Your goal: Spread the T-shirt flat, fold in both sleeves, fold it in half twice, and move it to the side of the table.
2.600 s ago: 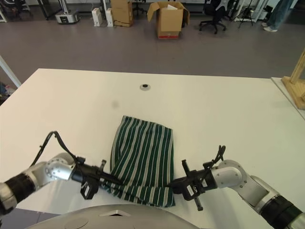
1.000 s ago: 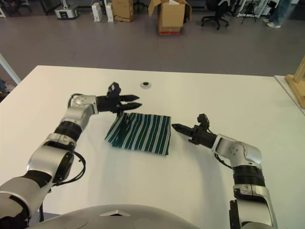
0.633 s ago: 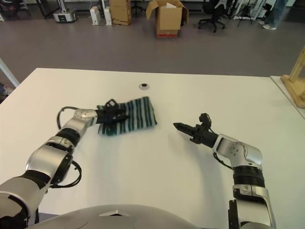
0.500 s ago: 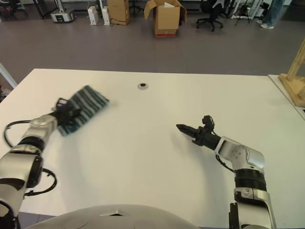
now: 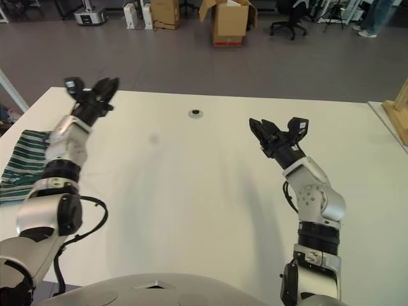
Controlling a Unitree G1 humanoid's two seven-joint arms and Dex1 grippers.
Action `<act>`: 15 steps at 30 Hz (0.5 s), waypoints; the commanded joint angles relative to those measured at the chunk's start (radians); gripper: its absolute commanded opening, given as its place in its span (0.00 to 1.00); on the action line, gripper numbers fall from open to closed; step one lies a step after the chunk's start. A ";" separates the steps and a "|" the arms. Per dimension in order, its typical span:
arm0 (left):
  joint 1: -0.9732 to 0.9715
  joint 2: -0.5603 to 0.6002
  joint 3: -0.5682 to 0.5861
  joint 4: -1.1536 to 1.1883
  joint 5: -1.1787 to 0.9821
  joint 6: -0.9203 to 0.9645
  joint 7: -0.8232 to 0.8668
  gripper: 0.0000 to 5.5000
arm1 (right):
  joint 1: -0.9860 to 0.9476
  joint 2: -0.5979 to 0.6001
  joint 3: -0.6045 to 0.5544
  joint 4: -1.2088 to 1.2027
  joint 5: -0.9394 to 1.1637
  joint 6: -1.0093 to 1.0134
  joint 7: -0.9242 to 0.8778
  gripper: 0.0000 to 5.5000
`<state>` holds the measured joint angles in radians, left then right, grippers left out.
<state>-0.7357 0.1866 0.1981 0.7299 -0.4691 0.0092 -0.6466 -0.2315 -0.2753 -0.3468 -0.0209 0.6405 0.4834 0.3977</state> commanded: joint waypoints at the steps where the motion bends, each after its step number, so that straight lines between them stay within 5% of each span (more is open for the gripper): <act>1: 0.192 -0.148 -0.074 -0.203 0.019 0.092 0.121 0.38 | -0.007 0.100 0.035 0.038 -0.094 -0.110 -0.120 0.51; 8: 0.302 -0.259 -0.136 -0.407 0.005 0.240 0.233 0.38 | -0.006 0.194 0.001 0.122 -0.141 -0.249 -0.237 0.51; 15: 0.301 -0.294 -0.009 -0.398 -0.017 0.106 0.326 0.38 | -0.001 0.205 -0.020 0.124 -0.037 -0.166 -0.211 0.51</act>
<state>-0.4399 -0.1035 0.1826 0.3425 -0.4735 0.1278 -0.3166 -0.2312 -0.0701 -0.3670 0.1029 0.5915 0.3069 0.1866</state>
